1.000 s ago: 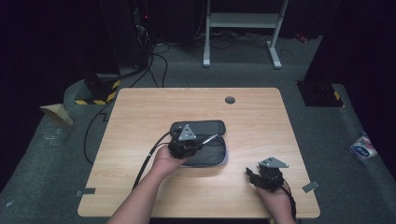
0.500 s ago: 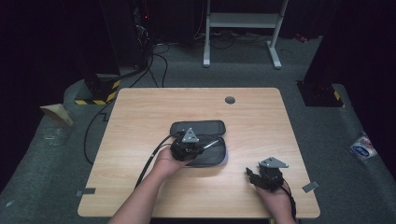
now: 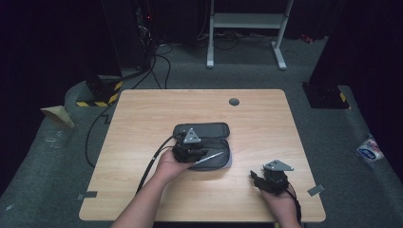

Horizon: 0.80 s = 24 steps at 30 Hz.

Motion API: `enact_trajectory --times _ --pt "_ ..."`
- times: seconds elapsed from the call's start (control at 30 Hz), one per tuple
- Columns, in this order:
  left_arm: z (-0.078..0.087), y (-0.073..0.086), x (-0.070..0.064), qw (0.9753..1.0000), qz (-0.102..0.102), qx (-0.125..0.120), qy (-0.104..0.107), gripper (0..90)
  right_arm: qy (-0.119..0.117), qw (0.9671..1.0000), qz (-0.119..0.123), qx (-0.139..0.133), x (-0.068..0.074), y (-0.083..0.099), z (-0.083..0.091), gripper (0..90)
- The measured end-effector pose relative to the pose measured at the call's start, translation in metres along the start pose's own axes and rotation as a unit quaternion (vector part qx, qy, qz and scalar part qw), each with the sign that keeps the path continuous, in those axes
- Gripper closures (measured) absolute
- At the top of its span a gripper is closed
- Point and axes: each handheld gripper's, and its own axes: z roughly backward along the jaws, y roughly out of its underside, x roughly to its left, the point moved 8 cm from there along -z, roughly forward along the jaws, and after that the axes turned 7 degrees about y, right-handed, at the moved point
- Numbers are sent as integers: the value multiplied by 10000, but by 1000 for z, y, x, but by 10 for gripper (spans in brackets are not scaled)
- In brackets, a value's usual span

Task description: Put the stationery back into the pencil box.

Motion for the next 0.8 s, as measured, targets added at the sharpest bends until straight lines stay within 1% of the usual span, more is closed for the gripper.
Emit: enact_trajectory --times 0.07,0.1,0.13,0.17,0.23,0.27,0.3,0.37,0.43,0.5,0.57,0.67,0.7,0.77,0.8 --pt "2 0 2 9998 180 -98 -48 633 0 10000 -1 0 0 0 0 394" --pt "2 1 3 9994 308 -162 -26 621 0 10000 -10 4 0 0 0 394" --pt "3 1 3 9990 389 -202 -45 602 0 10000 0 0 0 0 0 394" --pt "4 3 4 9988 419 -210 -108 591 0 10000 -1 0 0 0 0 394" --pt "6 5 5 9988 373 -218 -224 556 0 10000 1 -1 0 0 0 394" --pt "8 6 6 9985 391 -238 -284 536 0 10000 0 -1 0 0 0 394" --pt "10 7 6 9982 427 -284 -303 516 3 10000 -10 3 0 0 0 394" --pt "13 10 7 9982 432 -271 -311 503 5 10000 -12 3 0 0 0 394" --pt "19 12 9 9977 468 -296 -387 466 5 10000 -12 3 0 0 0 394" --pt "27 15 13 9964 590 -391 -459 410 2 10000 -6 0 0 0 0 394" --pt "33 18 15 9953 718 -446 -482 365 2 10000 -5 0 0 0 0 394" --pt "44 23 22 9938 805 -473 -612 312 2 10000 -6 0 0 0 0 394" --pt "47 25 24 9930 848 -495 -663 286 2 10000 -7 1 0 0 0 394" --pt "55 29 29 9914 960 -560 -694 255 2 10000 -5 0 0 0 0 394" --pt "58 32 32 9907 991 -552 -746 239 2 10000 -6 0 0 0 0 394"
